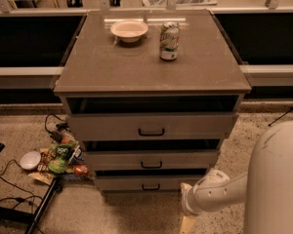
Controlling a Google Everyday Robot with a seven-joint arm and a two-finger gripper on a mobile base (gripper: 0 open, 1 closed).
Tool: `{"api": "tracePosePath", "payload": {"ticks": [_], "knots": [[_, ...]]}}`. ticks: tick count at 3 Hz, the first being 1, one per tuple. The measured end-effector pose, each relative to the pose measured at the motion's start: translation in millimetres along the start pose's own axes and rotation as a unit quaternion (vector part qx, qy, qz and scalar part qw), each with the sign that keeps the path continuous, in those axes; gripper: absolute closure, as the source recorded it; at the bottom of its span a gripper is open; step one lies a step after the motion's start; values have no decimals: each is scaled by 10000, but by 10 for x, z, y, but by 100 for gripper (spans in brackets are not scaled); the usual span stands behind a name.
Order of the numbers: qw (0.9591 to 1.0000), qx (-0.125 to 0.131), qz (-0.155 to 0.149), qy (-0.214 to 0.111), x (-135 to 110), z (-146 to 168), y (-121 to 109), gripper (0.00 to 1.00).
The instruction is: Open bottom drawer
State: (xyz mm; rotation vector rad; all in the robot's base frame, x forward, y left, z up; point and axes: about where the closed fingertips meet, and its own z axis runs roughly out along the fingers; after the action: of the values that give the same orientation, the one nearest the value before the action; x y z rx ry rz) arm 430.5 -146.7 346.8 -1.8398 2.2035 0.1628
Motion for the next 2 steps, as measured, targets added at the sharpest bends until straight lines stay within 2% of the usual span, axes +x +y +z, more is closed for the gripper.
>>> {"api": "tracePosePath", "payload": {"ticks": [1, 2], "knots": [[10000, -43, -5, 0, 10, 47, 33, 0], [9999, -124, -60, 27, -94, 196, -18, 0]]}}
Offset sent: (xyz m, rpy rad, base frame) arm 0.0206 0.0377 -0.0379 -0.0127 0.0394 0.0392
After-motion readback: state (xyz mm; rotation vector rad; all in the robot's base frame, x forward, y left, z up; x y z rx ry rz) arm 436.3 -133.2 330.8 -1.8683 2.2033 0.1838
